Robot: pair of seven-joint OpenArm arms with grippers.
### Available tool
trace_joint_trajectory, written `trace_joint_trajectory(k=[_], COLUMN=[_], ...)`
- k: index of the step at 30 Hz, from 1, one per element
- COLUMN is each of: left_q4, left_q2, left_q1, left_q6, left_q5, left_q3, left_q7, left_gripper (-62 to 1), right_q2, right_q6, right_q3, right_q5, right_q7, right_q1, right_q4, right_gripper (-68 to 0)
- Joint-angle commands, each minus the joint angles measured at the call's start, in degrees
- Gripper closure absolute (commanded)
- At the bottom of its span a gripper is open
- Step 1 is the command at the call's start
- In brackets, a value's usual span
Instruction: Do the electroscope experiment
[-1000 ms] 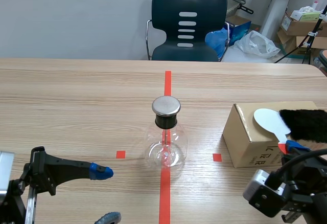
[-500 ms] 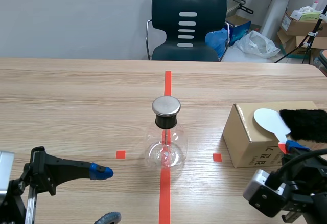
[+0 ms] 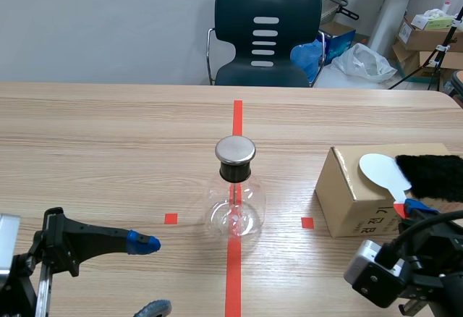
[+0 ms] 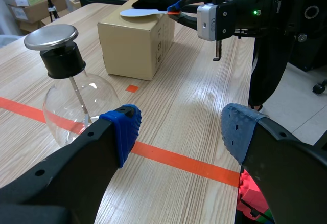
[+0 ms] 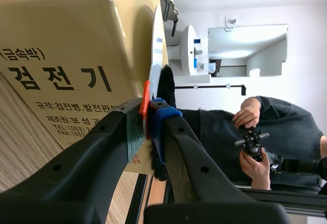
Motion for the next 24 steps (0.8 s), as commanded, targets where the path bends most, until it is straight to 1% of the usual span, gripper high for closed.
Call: trace_joint_trajectory(k=[1,3,6,8,14,15,16,19,20,21,24], left_q4=[0.46,0.46,0.46,0.46,0.46,0.46,0.46,0.44,0.39,0.28,-0.85], left_q2=[0.42,0.42,0.42,0.42,0.44,0.48,0.63,1.86,2.45,3.23,5.99], left_q1=[-0.15,-0.15,-0.15,-0.15,-0.17,-0.17,-0.17,-0.33,-0.37,-0.61,-1.92], left_q6=[-0.15,-0.15,-0.15,-0.15,-0.15,-0.15,-0.13,0.50,1.03,1.66,2.40], left_q5=[-0.33,-0.33,-0.33,-0.33,-0.33,-0.33,-0.33,-0.22,-0.02,0.17,0.13], left_q3=[-0.17,-0.17,-0.17,-0.17,-0.17,-0.17,-0.17,-0.15,-0.15,-0.15,-0.15], left_q7=[-0.70,-0.70,-0.70,-0.70,-0.70,-0.66,-0.57,0.61,1.33,2.21,5.68], left_gripper=[-36.4,-36.4,-36.4,-36.4,-36.0,-35.0,-31.6,-12.8,-8.5,-6.5,-6.0], right_q2=[0.63,0.63,0.63,0.63,0.63,0.63,0.63,0.63,0.63,0.63,0.63], right_q6=[-0.33,1.05,1.57,2.47,2.64,2.64,2.64,2.60,2.56,2.54,1.92], right_q3=[0.39,0.37,0.39,0.39,0.39,0.39,0.39,0.39,0.39,0.44,0.42], right_q5=[-0.15,-0.15,-0.13,-0.15,-0.15,-0.15,-0.15,-0.15,-0.17,-0.17,-1.07], right_q7=[-0.02,0.00,-0.04,-0.02,-0.04,-0.02,-0.02,-0.04,-0.04,-0.07,0.02], right_q1=[0.52,0.52,0.52,0.52,0.52,0.52,0.52,0.52,0.52,0.55,0.68], right_q4=[1.07,1.07,1.07,1.07,1.07,1.07,1.07,1.07,1.07,1.07,1.09], right_gripper=[-1.0,-1.0,-1.0,-1.0,-1.0,-1.0,-1.0,-1.0,-1.0,-1.0,-1.0])
